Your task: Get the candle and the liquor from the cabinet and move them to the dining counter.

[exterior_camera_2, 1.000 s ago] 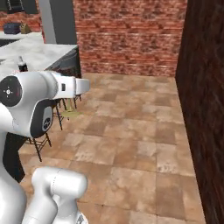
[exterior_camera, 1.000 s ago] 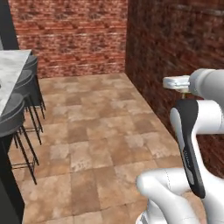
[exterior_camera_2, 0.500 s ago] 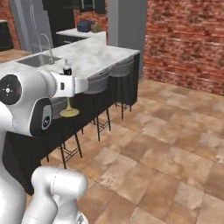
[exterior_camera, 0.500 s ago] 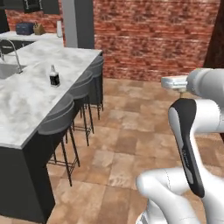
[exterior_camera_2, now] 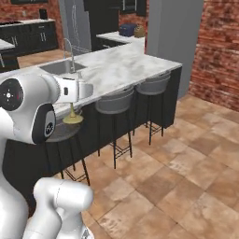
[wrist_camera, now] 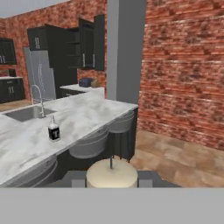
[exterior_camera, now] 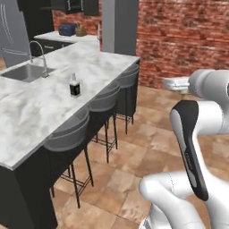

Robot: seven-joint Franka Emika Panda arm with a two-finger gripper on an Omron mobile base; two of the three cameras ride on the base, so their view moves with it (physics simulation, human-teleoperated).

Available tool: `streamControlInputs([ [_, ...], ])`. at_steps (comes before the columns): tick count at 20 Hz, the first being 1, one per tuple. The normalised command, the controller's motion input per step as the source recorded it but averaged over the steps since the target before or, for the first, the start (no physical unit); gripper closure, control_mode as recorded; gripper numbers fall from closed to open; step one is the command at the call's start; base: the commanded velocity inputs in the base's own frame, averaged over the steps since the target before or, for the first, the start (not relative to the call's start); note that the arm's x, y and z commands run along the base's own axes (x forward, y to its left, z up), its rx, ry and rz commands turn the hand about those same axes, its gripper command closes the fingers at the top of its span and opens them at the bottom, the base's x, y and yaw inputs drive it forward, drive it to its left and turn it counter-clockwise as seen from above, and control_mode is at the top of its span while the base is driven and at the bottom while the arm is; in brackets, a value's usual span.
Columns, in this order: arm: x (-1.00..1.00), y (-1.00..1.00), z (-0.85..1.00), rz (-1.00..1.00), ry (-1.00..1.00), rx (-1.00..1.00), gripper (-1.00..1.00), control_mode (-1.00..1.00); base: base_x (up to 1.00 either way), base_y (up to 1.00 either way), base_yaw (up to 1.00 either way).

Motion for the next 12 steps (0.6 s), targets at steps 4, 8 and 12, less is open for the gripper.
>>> streamControlInputs([
  [4, 0.00, 0.00, 0.00, 0.00, 0.00, 0.00, 1.00, 1.00, 0.60, -0.74, 0.07],
  [8, 0.00, 0.00, 0.00, 0.00, 0.00, 0.00, 1.00, 1.00, 0.51, -0.81, 0.13],
  [12, 0.00, 0.00, 0.00, 0.00, 0.00, 0.00, 1.00, 1.00, 0.60, -0.78, 0.26],
])
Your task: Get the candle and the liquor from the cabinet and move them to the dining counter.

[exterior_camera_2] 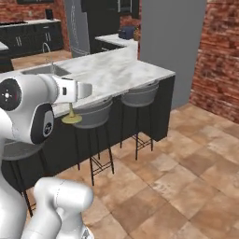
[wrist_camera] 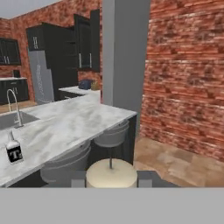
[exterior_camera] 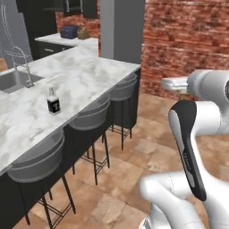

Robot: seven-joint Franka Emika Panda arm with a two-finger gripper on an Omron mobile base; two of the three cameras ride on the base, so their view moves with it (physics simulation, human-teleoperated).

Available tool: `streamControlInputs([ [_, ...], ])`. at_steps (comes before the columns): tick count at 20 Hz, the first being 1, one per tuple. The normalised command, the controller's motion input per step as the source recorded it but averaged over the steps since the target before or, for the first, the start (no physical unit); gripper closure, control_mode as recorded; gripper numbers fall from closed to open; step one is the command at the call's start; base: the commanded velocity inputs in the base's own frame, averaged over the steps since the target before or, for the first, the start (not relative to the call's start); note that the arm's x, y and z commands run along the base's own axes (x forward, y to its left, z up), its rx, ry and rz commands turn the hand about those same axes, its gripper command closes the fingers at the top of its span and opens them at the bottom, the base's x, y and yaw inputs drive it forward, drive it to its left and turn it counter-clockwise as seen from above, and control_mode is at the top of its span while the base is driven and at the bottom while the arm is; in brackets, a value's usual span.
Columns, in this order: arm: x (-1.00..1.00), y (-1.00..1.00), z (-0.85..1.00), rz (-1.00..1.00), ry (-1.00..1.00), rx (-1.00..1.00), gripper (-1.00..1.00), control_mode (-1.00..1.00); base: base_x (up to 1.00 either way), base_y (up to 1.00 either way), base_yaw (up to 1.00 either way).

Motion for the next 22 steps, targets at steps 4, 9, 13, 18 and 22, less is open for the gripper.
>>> streamControlInputs([
  [4, 0.00, 0.00, 0.00, 0.00, 0.00, 0.00, 1.00, 1.00, 0.65, -0.97, 0.36],
  [9, 0.00, 0.00, 0.00, 0.00, 0.00, 0.00, 1.00, 1.00, 0.65, -0.99, 0.43],
  [13, 0.00, 0.00, 0.00, 0.00, 0.00, 0.00, 1.00, 1.00, 0.64, -0.90, 0.52],
  [18, 0.00, 0.00, 0.00, 0.00, 0.00, 0.00, 1.00, 1.00, 0.70, -0.78, 0.58],
  [22, 0.00, 0.00, 0.00, 0.00, 0.00, 0.00, 1.00, 1.00, 0.72, -0.66, 0.64],
])
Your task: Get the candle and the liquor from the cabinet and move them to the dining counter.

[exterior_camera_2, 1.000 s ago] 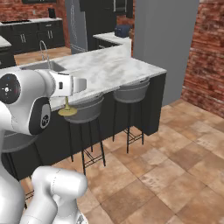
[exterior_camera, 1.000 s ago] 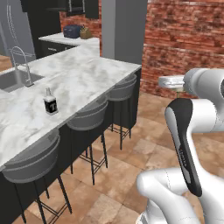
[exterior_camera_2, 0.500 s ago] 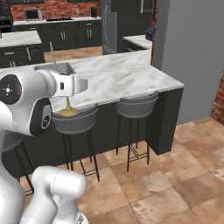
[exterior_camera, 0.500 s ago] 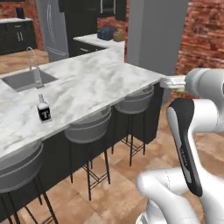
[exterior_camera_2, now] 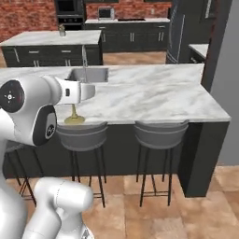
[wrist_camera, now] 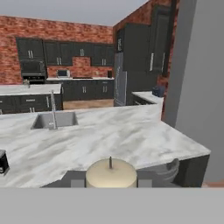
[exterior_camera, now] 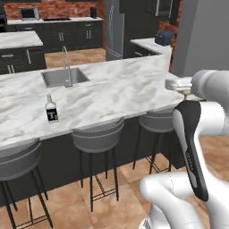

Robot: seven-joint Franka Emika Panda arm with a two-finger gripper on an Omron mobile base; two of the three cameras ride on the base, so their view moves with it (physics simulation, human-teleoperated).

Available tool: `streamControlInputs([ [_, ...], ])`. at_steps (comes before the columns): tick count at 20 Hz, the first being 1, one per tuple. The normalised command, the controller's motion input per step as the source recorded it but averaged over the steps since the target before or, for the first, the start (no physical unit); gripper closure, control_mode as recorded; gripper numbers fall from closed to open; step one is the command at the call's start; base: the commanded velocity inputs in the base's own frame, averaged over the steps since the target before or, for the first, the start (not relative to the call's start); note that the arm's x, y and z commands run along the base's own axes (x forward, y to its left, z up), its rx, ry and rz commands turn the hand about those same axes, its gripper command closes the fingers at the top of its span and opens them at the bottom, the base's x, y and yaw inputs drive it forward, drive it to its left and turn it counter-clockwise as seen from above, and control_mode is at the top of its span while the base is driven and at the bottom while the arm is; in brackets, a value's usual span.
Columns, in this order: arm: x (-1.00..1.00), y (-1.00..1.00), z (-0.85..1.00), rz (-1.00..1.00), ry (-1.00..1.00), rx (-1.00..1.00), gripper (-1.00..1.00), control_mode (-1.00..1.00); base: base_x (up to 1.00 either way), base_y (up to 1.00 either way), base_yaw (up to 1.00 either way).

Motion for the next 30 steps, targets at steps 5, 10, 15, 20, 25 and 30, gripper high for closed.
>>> streamControlInputs([
  [5, 0.00, 0.00, 0.00, 0.00, 0.00, 0.00, 1.00, 1.00, 0.74, -0.56, 0.67],
  [10, 0.00, 0.00, 0.00, 0.00, 0.00, 0.00, 1.00, 1.00, 0.87, -0.30, 0.60],
  [15, 0.00, 0.00, 0.00, 0.00, 0.00, 0.00, 1.00, 1.00, 0.95, -0.09, 0.13],
  [20, 0.00, 0.00, 0.00, 0.00, 0.00, 0.00, 1.00, 1.00, 0.54, -0.54, -0.08],
  [25, 0.00, 0.00, 0.00, 0.00, 0.00, 0.00, 1.00, 1.00, 0.31, -0.53, -0.28],
  [30, 0.00, 0.00, 0.00, 0.00, 0.00, 0.00, 1.00, 1.00, 0.25, -0.18, -0.45],
])
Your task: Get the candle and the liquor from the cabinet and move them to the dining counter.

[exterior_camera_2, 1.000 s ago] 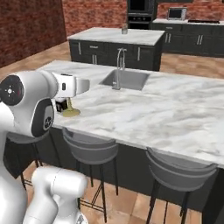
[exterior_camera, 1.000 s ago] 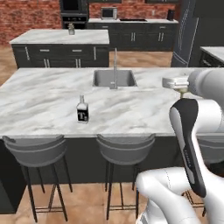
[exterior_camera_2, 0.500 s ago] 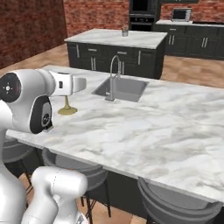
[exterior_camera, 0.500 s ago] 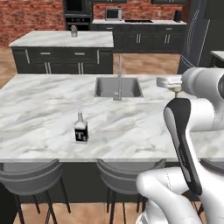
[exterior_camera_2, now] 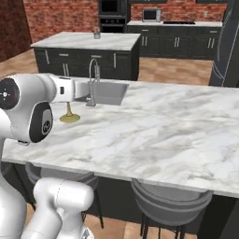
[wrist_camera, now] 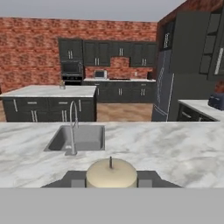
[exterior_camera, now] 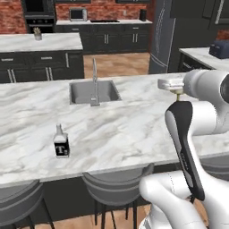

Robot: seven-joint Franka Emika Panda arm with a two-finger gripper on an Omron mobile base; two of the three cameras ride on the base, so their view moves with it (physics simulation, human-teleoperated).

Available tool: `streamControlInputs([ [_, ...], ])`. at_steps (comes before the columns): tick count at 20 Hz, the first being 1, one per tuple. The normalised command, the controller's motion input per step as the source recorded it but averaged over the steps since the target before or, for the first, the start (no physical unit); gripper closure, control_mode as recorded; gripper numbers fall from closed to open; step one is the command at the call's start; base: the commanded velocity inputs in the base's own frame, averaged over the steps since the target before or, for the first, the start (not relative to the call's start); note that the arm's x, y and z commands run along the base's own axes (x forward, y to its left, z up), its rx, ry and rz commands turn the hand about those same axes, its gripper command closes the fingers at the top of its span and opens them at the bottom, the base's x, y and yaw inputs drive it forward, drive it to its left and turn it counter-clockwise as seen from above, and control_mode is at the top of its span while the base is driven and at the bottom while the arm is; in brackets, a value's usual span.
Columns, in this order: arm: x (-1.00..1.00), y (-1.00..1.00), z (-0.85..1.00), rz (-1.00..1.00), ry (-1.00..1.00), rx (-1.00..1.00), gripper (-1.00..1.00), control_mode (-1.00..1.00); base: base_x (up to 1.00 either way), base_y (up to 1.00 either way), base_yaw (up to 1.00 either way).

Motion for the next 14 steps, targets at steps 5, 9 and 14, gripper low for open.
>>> streamControlInputs([
  [5, 0.00, 0.00, 0.00, 0.00, 0.00, 0.00, 1.00, 1.00, 0.17, 0.00, -0.15],
  [9, 0.00, 0.00, 0.00, 0.00, 0.00, 0.00, 1.00, -1.00, 0.00, 0.00, 0.00],
  [14, 0.18, -0.01, -0.04, 0.02, 0.00, 0.00, 1.00, -1.00, 0.00, 0.00, 0.00],
])
